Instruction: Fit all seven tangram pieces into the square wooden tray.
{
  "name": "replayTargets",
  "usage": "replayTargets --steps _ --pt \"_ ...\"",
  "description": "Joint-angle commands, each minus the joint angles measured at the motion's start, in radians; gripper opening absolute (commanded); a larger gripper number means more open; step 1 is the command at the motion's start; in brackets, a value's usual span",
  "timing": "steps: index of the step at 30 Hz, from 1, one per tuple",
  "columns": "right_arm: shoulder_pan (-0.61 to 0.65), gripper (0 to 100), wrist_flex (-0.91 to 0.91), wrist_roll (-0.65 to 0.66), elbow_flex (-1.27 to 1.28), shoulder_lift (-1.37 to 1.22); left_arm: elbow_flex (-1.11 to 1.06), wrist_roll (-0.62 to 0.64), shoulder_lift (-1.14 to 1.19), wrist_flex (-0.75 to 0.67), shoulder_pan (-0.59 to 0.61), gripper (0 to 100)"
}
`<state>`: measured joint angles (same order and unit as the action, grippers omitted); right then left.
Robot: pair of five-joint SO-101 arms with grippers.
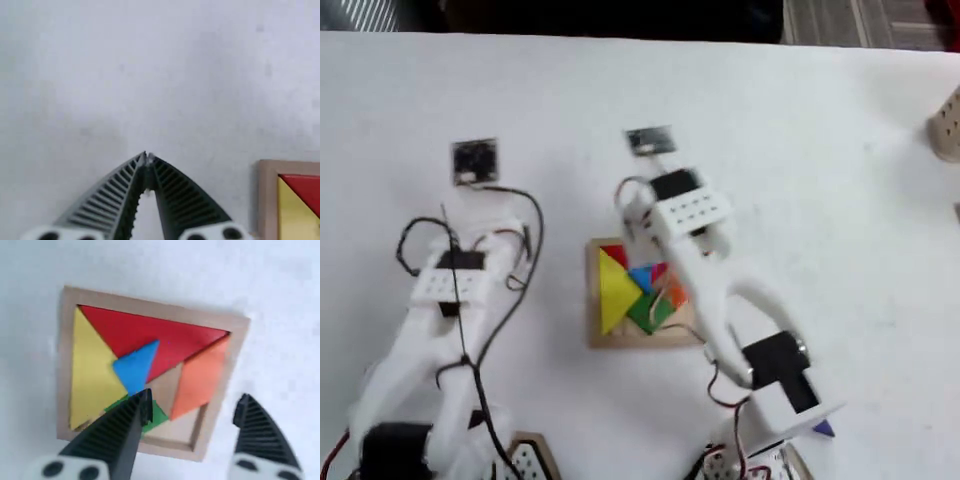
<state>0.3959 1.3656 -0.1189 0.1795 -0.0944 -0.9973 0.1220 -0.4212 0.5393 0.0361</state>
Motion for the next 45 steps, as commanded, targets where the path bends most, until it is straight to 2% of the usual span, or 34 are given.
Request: replayTargets --steps 1,2,4,6,10,12,16,22,29,36,38,41,45 --pt "-0.211 3.1 0.039 0.037 -0.029 0.085 -0.021 -0.005 -0.136 0.054 -0.11 2" --pt "-0.265 0.3 0.041 0.046 -0.015 0.093 -0.043 -0.003 -0.166 0.052 -0.14 2" --pt "-0.351 4.6 0.042 0.075 0.037 0.114 -0.074 0.023 -0.223 0.046 -0.199 2" --pt "-0.418 1.3 0.036 0.101 0.101 0.131 -0.089 0.117 -0.26 0.051 -0.259 2" --pt "-0.539 1.7 -0.015 0.164 0.258 0.182 -0.049 0.249 -0.257 0.048 -0.351 2" --pt "-0.608 1.7 -0.081 0.216 0.354 0.217 -0.025 0.292 -0.217 0.043 -0.395 2" --pt "-0.757 1.7 -0.165 0.333 0.502 0.321 0.0 0.385 -0.05 -0.077 -0.433 2" --pt "-0.937 1.7 -0.22 0.436 0.689 0.526 0.13 0.394 0.177 -0.109 -0.458 2" --pt "-1.006 1.7 -0.329 0.565 0.875 0.65 0.279 0.29 0.348 -0.115 -0.549 2" --pt "-1.026 1.7 -0.384 0.58 0.899 0.654 0.371 0.281 0.478 -0.08 -0.558 2" --pt "-1.024 1.7 -0.386 0.58 0.899 0.654 0.376 0.267 0.478 -0.057 -0.587 2" --pt "-1.023 1.7 -0.386 0.58 0.899 0.654 0.373 0.178 0.478 -0.054 -0.642 2" --pt "-1.023 1.7 -0.386 0.58 0.899 0.654 0.371 0.17 0.478 -0.04 -0.68 2"
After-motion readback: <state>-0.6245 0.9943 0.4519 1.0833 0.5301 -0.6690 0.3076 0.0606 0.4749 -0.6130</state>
